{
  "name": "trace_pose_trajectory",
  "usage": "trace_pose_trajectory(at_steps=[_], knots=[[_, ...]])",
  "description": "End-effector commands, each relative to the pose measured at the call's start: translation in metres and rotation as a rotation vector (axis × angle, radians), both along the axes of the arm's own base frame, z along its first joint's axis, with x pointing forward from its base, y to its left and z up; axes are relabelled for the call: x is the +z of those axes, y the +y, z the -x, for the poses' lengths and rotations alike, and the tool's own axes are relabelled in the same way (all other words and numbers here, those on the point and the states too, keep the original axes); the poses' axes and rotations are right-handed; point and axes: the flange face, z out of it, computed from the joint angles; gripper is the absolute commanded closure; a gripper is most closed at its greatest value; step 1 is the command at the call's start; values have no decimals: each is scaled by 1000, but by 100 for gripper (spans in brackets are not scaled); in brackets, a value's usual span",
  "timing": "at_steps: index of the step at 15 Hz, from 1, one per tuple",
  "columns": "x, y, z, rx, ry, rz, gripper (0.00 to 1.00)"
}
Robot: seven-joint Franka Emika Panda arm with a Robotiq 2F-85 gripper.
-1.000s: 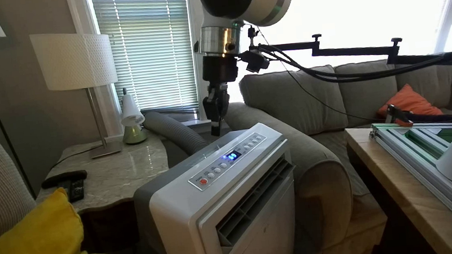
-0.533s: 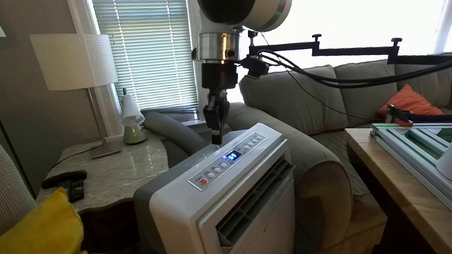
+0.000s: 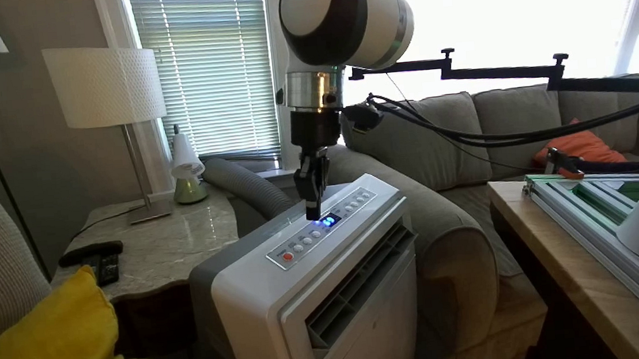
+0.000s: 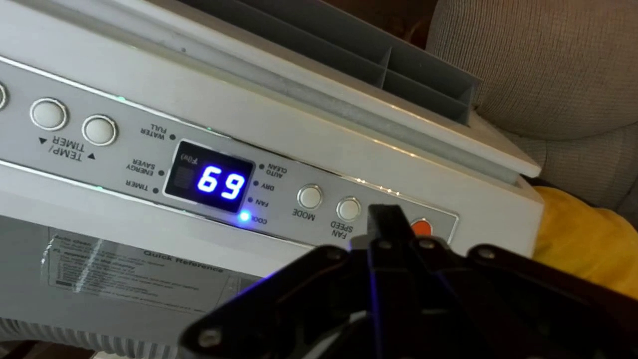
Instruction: Press the button on the machine and place the pillow on top of it
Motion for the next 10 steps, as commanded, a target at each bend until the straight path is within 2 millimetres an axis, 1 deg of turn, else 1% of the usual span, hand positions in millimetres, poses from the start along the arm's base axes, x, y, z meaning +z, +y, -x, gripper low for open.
trace_pose_trajectory(at_steps=[1, 5, 10], knots=[[-12, -3, -3, 7, 0, 14, 100], [-21, -5, -1, 4, 9, 11, 100], [-25, -10, -4, -17, -15, 2, 100]])
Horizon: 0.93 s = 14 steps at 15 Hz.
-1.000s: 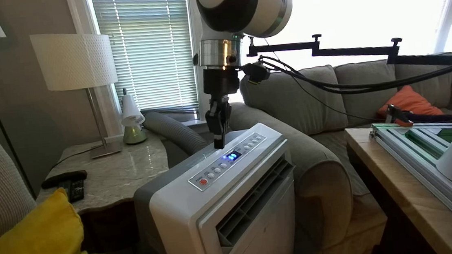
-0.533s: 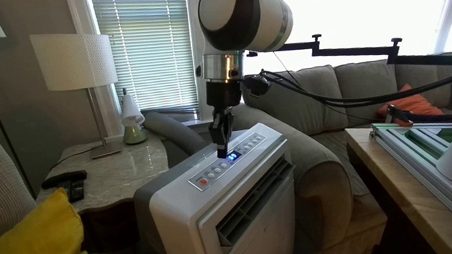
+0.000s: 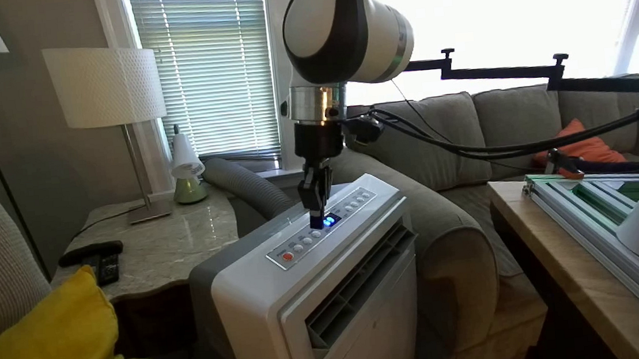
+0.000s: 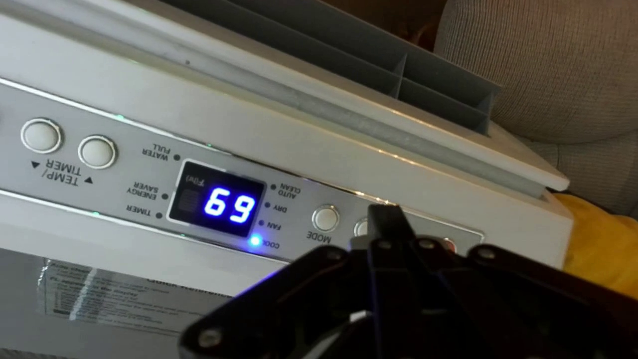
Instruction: Press the button on the machine and place the pillow on top of it
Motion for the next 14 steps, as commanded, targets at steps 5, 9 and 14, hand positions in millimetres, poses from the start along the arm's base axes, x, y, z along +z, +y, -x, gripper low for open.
trace_pose_trajectory(at_steps=[5, 9, 14], knots=[[-8, -3, -10, -3, -29, -7, 100], [-9, 1, -17, -1, -33, -29, 100], [-16, 4, -18, 6, -21, -33, 100]])
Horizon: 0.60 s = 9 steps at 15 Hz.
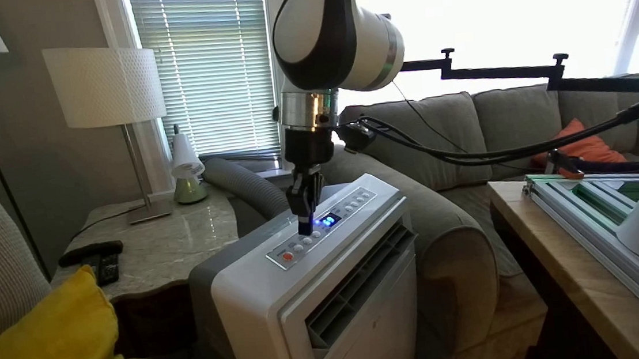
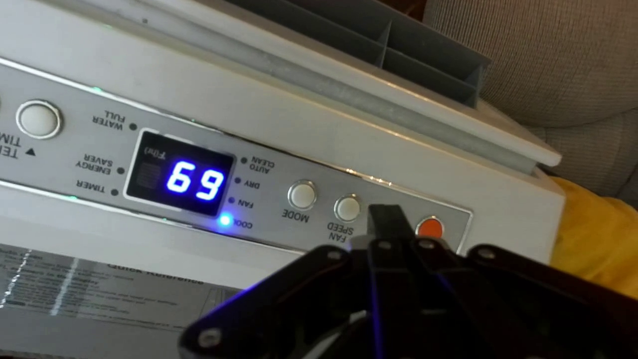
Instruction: Press the button on the machine and place the pillow on top of it
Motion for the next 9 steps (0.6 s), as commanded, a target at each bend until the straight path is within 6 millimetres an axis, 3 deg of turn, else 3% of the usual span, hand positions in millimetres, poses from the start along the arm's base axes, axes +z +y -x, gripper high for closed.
trace_pose_trajectory(at_steps=[1, 9], knots=[[-10, -2, -4, 7, 8, -5, 100], [-17, -3, 0, 0, 19, -5, 100]])
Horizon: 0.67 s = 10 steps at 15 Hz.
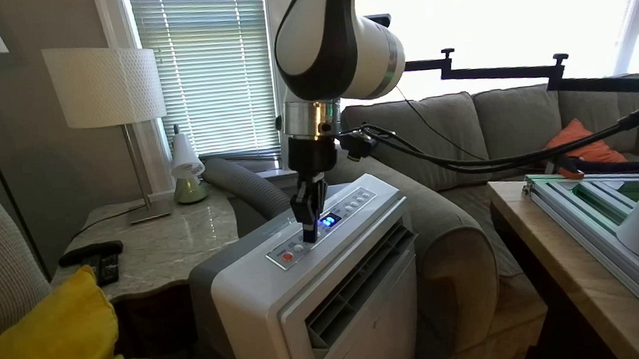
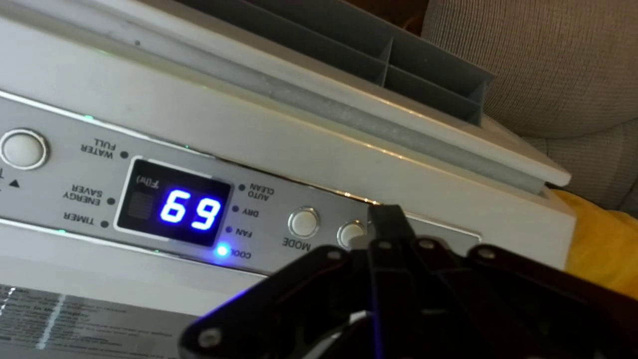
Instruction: Press the button on the machine and place the pillow on top of it
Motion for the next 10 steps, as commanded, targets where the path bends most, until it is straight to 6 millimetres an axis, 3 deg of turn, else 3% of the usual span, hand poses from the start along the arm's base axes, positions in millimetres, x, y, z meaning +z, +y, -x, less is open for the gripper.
trace_pose_trajectory(at_steps=[1, 10], knots=[[-3, -4, -4, 0, -8, 4, 100], [-5, -7, -5, -6, -5, -3, 100]])
